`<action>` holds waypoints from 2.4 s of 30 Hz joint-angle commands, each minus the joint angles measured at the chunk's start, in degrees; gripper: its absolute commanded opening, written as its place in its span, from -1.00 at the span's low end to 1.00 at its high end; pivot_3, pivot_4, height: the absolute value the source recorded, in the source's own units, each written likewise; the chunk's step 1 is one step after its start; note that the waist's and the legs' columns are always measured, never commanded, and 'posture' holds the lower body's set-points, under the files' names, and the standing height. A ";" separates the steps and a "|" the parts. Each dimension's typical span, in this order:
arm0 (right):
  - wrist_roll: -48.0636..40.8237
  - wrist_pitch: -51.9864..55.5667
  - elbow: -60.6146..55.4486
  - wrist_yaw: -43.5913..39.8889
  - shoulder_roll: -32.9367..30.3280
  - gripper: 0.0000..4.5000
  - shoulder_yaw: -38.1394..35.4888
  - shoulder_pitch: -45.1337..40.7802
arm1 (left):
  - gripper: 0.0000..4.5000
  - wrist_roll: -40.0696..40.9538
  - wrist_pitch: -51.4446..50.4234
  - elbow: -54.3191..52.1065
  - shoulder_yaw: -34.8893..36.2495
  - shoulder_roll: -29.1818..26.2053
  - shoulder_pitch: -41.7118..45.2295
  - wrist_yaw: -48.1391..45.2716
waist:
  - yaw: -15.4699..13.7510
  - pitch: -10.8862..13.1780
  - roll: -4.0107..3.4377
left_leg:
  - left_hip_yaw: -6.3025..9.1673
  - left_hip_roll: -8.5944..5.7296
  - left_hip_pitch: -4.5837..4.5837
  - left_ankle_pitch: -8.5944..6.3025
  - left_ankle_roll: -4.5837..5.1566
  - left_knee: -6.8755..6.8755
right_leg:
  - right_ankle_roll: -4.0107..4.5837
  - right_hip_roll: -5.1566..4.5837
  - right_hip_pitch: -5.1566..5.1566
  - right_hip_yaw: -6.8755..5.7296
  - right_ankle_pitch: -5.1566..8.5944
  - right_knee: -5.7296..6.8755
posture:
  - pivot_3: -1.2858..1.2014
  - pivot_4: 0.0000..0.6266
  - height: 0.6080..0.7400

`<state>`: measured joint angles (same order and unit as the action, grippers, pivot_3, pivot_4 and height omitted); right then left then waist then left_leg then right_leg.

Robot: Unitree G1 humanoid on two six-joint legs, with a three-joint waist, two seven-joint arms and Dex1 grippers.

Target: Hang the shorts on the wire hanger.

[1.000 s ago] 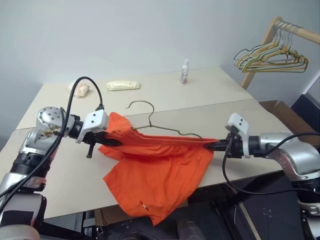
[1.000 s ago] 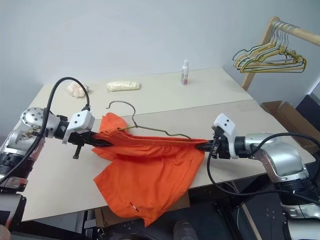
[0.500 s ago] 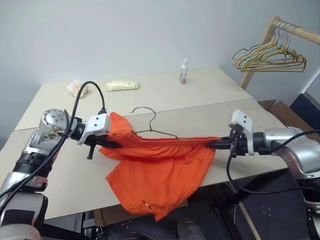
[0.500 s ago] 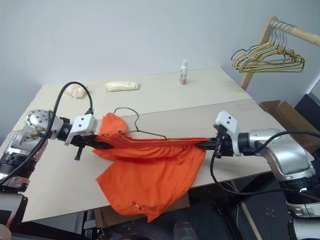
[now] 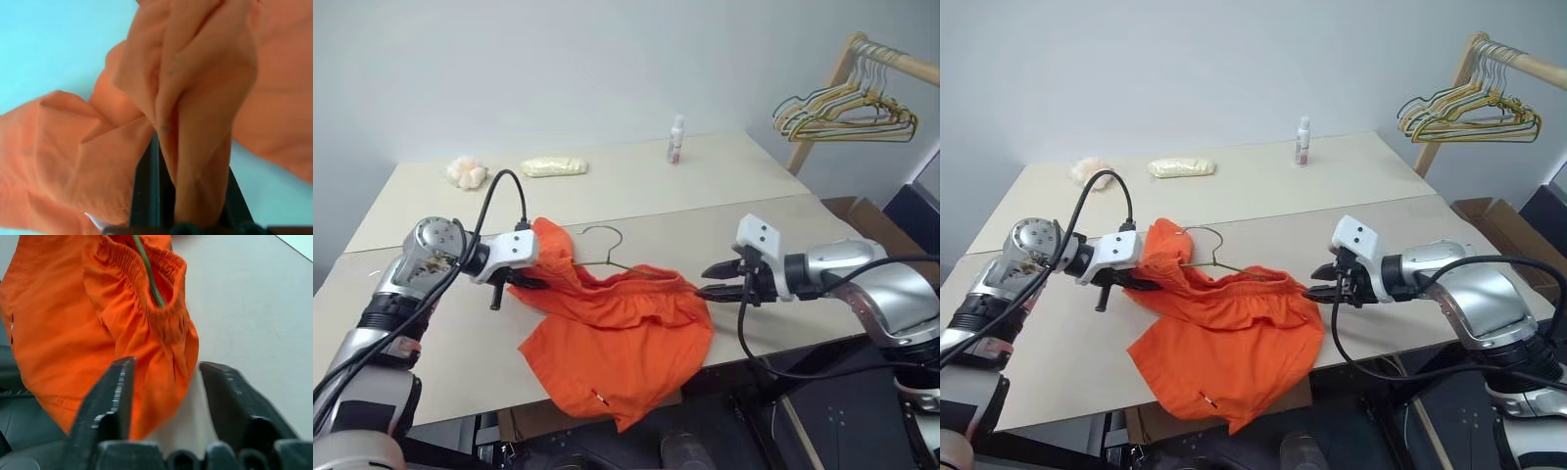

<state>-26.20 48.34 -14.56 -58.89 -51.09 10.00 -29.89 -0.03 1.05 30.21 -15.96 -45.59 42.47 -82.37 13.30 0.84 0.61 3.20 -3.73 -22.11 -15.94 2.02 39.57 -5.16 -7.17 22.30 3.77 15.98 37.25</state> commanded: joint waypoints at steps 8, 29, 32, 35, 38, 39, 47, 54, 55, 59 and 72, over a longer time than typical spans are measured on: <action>-0.83 2.76 -3.77 3.79 0.95 0.97 -3.88 -1.77 | -1.00 1.13 1.07 0.94 2.33 1.58 3.46 -0.34 | 0.15 0.00 0.00 | 0.00 0.01 0.01 -0.01 0.01 0.01 | 0.00 -0.01 0.00 0.01 0.00 0.00 | -0.16 -1.00 1.00; 8.89 0.52 8.48 7.82 21.37 -0.52 13.28 -23.27 | -1.00 1.10 2.58 2.90 3.25 2.76 4.71 -0.86 | 2.11 0.00 0.00 | 0.04 -0.13 -0.21 -0.01 0.02 0.18 | -0.01 -0.08 0.44 0.00 -0.01 0.83 | -0.15 -1.00 1.00; 9.33 -0.64 9.31 6.56 21.57 -0.99 12.82 -23.52 | -1.00 1.15 2.58 2.68 3.47 2.57 4.42 -0.97 | 2.15 0.00 0.00 | 0.04 -0.12 -0.19 -0.01 0.02 0.18 | -0.01 -0.07 0.44 -0.02 -0.01 0.82 | -0.15 -1.00 1.00; 9.50 -2.74 8.89 4.21 20.77 -1.00 12.26 -22.83 | -1.00 1.30 3.14 2.80 3.79 2.60 4.34 -1.00 | 2.17 0.00 0.00 | 0.04 -0.12 -0.19 -0.01 0.01 0.18 | -0.01 -0.07 0.43 -0.03 -0.01 0.82 | -0.15 -1.00 1.00; 10.22 -5.52 8.55 2.20 19.43 -1.00 12.11 -21.62 | -1.00 3.95 3.70 2.86 5.59 3.32 4.41 -2.14 | 2.17 0.00 0.00 | 0.04 -0.13 -0.19 -0.01 0.02 0.18 | -0.01 -0.08 0.44 -0.04 -0.01 0.82 | -0.15 -1.00 1.00; 10.56 -6.46 8.66 1.67 18.93 -1.00 12.12 -21.21 | -0.88 5.88 0.85 2.20 6.65 3.61 4.78 -3.06 | 2.16 0.00 0.00 | 0.04 -0.12 -0.19 -0.01 0.02 0.18 | -0.01 -0.08 0.44 -0.05 -0.01 0.81 | -0.15 -1.00 1.00; 11.70 -9.08 8.79 -0.53 16.57 -1.00 11.03 -19.32 | 0.18 10.41 -4.78 0.35 9.79 -0.93 6.36 -9.43 | 2.41 0.00 0.00 | 0.06 -0.12 -0.19 -0.01 0.01 0.19 | -0.01 -0.07 0.46 -0.08 -0.01 0.81 | -0.14 -1.00 1.00; 11.16 -8.70 8.11 -1.22 15.83 -1.00 9.74 -19.08 | 0.98 3.48 5.31 5.48 7.33 -2.70 4.54 -5.13 | 2.79 0.00 0.00 | 0.07 -0.12 -0.10 0.00 0.01 0.19 | -0.02 -0.08 0.35 -0.09 -0.01 0.77 | -0.14 -1.00 1.00; 11.05 -8.59 7.97 -1.33 15.80 -1.00 9.53 -19.06 | 0.98 2.30 6.68 6.70 6.90 -2.20 4.40 -3.71 | 2.81 0.00 0.00 | 0.07 -0.12 -0.09 0.00 0.01 0.19 | -0.01 -0.09 0.35 -0.09 -0.01 0.77 | -0.14 -1.00 1.00; 10.85 -8.32 7.42 -1.67 15.75 -1.00 9.05 -18.88 | 0.80 0.07 8.52 9.82 6.06 -0.20 4.75 -0.32 | 2.79 0.00 0.00 | 0.07 -0.13 -0.13 0.00 0.01 0.19 | -0.02 -0.10 0.36 -0.11 -0.01 0.79 | -0.15 -1.00 1.00; 10.59 -7.23 6.21 -1.93 14.99 -1.00 8.11 -17.76 | -0.99 -1.18 11.11 13.29 6.86 1.03 6.33 2.13 | 3.21 0.00 0.00 | 0.09 -0.17 -0.18 -0.01 0.02 0.19 | -0.02 -0.15 0.40 -0.15 -0.01 0.81 | -0.15 -1.00 1.00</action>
<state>-14.80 41.17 -6.51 -60.77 -35.50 21.00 -46.80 -2.15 12.04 43.73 -10.57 -44.20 46.81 -80.58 16.51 0.84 0.62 3.28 -3.90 -22.29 -15.94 2.04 39.76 -5.18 -7.32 22.70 3.62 15.97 38.05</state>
